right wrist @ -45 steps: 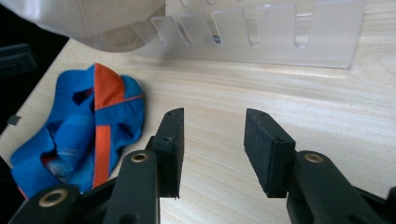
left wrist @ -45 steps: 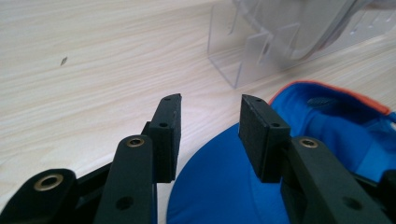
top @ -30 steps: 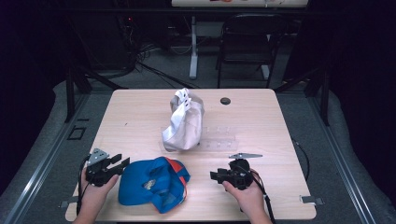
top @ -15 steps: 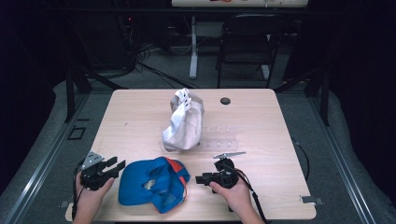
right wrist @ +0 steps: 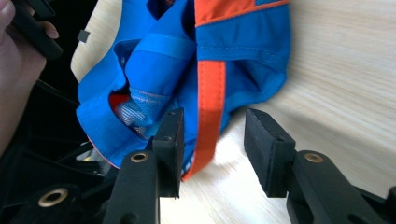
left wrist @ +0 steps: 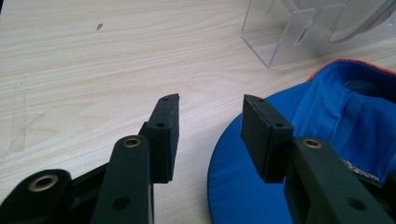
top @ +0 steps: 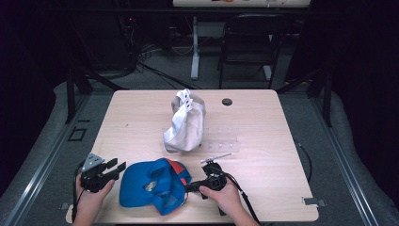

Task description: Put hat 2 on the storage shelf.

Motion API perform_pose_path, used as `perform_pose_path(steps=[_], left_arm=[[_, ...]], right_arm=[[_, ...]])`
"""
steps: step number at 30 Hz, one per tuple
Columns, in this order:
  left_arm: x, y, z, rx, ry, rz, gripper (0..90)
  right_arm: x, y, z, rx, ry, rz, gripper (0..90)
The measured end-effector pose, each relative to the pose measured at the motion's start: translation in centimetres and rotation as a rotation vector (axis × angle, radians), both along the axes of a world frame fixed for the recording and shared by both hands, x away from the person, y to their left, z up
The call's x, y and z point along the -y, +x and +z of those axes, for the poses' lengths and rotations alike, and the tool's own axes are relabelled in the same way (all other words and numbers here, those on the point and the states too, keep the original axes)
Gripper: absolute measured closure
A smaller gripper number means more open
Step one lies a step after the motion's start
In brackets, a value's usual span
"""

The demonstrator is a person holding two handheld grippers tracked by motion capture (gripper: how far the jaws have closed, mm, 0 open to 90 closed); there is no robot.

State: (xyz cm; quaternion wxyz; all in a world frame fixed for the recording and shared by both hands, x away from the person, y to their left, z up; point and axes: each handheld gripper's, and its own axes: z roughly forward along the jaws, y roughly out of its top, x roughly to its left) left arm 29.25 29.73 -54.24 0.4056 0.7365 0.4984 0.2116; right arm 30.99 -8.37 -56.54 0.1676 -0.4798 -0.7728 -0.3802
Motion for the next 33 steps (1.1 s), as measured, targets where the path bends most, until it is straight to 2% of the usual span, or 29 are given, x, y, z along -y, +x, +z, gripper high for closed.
perform_pose_path(steps=[1,6,10,11,14,15,20,22,29,32,33], left_arm=[[0.0,0.0,0.0,0.001,0.000,0.001,57.7],[-0.1,0.0,-0.1,0.011,-0.010,0.005,57.7],[-0.1,0.0,-0.1,0.008,-0.007,0.006,57.7],[-0.1,0.0,-0.1,0.009,-0.005,0.005,57.7],[-0.1,0.1,-0.1,0.011,-0.008,0.005,57.8],[0.0,0.1,-0.1,0.010,-0.008,0.004,57.7],[0.0,0.1,-0.1,0.009,-0.007,0.005,57.8],[0.0,0.1,-0.1,0.009,-0.007,0.004,57.8],[-0.1,0.1,-0.1,0.009,-0.006,0.000,57.8],[0.0,0.1,-0.1,0.010,-0.007,0.000,57.8],[-0.1,0.1,-0.1,0.001,-0.002,-0.003,57.8]], right_arm=[[-0.3,0.2,-0.3,-0.009,0.027,0.003,59.1],[-0.9,0.1,-0.6,-0.017,0.003,0.023,61.3],[-0.9,0.0,-0.8,-0.024,0.031,0.012,68.3],[-0.9,0.0,-0.7,-0.036,0.031,0.008,70.1],[-0.8,0.1,-0.7,-0.027,0.036,0.001,74.1],[-0.6,0.1,-0.6,-0.042,0.035,-0.008,76.9],[-0.5,0.1,-0.6,-0.043,0.045,-0.015,78.1],[-0.4,0.0,-0.3,-0.052,0.047,-0.018,78.3],[0.7,-0.5,1.2,-0.030,0.107,-0.037,78.6],[1.0,-0.6,1.6,-0.025,0.104,-0.033,78.6],[1.4,-0.6,2.0,-0.029,0.118,-0.041,78.6]])
